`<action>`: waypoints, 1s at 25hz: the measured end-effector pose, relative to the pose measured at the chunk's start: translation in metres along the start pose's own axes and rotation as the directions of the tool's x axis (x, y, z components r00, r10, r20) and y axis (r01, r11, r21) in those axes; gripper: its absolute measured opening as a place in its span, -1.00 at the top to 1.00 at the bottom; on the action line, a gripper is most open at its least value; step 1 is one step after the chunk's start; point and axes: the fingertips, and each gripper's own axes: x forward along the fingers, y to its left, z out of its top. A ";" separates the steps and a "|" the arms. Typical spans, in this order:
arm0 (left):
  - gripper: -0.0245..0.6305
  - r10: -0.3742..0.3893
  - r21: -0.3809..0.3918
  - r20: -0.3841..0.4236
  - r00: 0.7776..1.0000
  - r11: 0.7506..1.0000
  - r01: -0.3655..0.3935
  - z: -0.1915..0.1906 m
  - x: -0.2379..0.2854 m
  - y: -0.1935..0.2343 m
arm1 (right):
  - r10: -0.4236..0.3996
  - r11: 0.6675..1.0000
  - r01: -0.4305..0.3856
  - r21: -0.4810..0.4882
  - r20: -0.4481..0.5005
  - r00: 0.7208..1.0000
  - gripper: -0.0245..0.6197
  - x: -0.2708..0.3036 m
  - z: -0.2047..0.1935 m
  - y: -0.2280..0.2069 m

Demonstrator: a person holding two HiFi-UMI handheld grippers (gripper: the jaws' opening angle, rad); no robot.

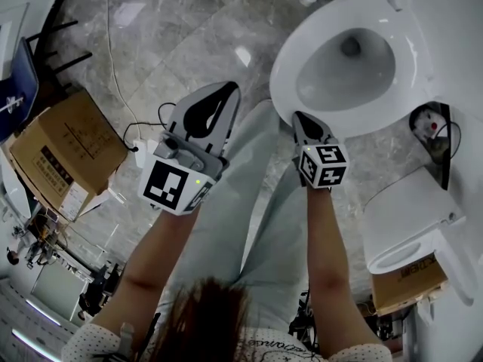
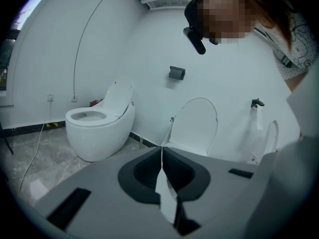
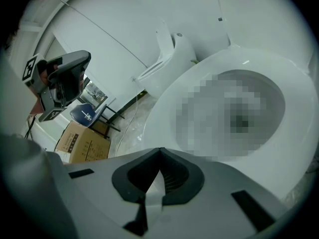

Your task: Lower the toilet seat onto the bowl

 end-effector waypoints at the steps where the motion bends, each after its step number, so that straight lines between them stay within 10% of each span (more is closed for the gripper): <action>1: 0.90 0.000 0.000 0.000 1.000 1.000 0.000 0.000 -0.001 0.000 | -0.002 1.000 0.002 0.001 -0.002 1.000 0.89 0.000 0.000 0.000; 25: 0.90 -0.012 0.010 0.031 0.999 1.000 0.012 0.079 -0.036 -0.030 | -0.040 0.998 0.058 0.037 -0.376 0.926 0.89 -0.023 -0.005 0.010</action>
